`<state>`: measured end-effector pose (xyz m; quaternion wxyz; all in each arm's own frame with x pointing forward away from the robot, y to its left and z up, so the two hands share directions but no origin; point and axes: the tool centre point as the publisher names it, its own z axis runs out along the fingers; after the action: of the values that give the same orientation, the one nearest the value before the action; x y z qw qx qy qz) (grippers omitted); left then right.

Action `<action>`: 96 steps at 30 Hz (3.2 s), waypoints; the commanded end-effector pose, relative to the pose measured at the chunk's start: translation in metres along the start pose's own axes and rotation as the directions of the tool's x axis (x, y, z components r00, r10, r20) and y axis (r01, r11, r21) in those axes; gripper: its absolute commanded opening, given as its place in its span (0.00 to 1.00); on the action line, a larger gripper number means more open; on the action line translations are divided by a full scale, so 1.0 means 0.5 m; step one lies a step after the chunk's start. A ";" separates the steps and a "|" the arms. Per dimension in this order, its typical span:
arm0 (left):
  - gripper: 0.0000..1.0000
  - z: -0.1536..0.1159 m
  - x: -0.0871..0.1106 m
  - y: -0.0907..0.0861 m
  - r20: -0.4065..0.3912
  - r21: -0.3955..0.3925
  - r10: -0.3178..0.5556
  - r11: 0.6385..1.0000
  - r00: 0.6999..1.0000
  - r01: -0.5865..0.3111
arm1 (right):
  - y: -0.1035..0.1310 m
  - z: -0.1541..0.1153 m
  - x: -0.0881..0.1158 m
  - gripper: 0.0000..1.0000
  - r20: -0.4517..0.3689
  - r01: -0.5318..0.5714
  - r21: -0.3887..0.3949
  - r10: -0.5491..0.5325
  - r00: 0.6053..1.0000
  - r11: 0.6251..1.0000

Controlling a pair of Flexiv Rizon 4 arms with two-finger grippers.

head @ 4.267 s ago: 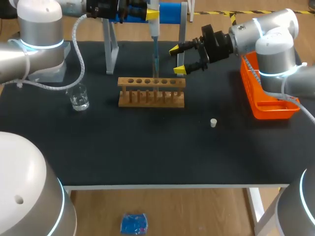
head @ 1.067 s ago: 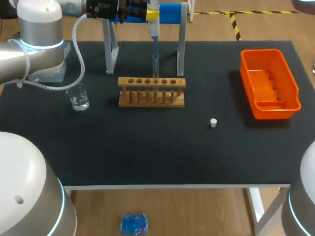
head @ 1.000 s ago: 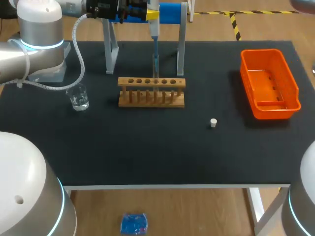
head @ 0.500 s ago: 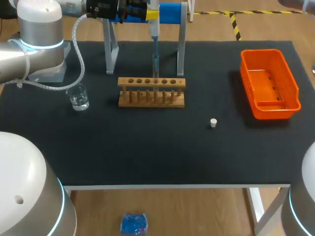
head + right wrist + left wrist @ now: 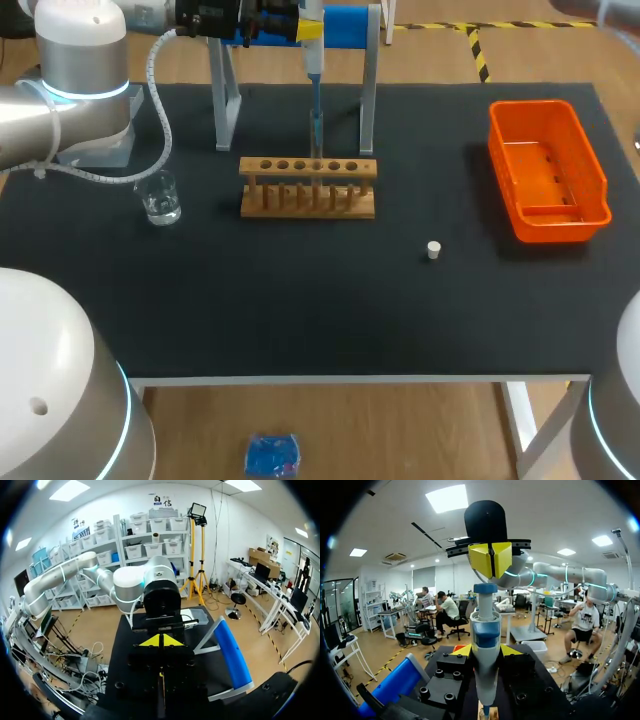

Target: Invert the test tube, pick up the pipette, mount the tip to pipette, aspirate from beaker and dispense into the tube, eject the tip, return the pipette, and cap with the stopper.

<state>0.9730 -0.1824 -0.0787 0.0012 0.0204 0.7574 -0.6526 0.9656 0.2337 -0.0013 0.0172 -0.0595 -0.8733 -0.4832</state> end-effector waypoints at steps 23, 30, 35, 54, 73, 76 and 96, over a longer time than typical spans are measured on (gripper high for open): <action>0.00 0.001 0.003 -0.001 0.005 0.000 0.000 1.000 1.000 0.000 | -0.010 0.012 -0.015 0.00 0.000 -0.017 0.013 0.017 1.000 1.000; 0.00 0.001 0.003 -0.001 0.005 0.000 0.000 1.000 1.000 0.000 | -0.014 0.012 -0.015 0.00 -0.005 -0.016 0.015 0.016 1.000 1.000; 0.00 0.001 0.003 -0.001 0.005 0.000 0.000 1.000 1.000 0.000 | -0.016 0.014 -0.013 0.00 -0.009 -0.013 0.019 0.013 1.000 1.000; 0.00 0.001 0.003 -0.001 0.005 0.000 0.000 1.000 1.000 0.000 | -0.029 0.023 -0.012 0.00 -0.018 -0.017 0.030 0.017 1.000 0.999; 0.00 0.001 0.003 -0.001 0.005 0.000 0.000 1.000 1.000 0.000 | -0.047 0.033 -0.015 0.00 -0.030 -0.027 0.042 0.028 0.999 0.999; 0.00 0.001 0.003 -0.001 0.005 0.000 0.000 1.000 1.000 0.000 | -0.051 0.034 -0.016 0.00 -0.032 -0.030 0.044 0.032 0.999 0.999; 0.00 0.001 0.003 -0.001 0.005 0.000 0.000 1.000 1.000 0.000 | -0.043 0.027 -0.016 0.00 -0.035 -0.021 0.039 0.023 0.999 0.999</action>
<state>0.9732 -0.1827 -0.0834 0.0016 0.0196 0.7574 -0.6526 0.9710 0.2340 -0.0263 0.0394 -0.0616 -0.8808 -0.4679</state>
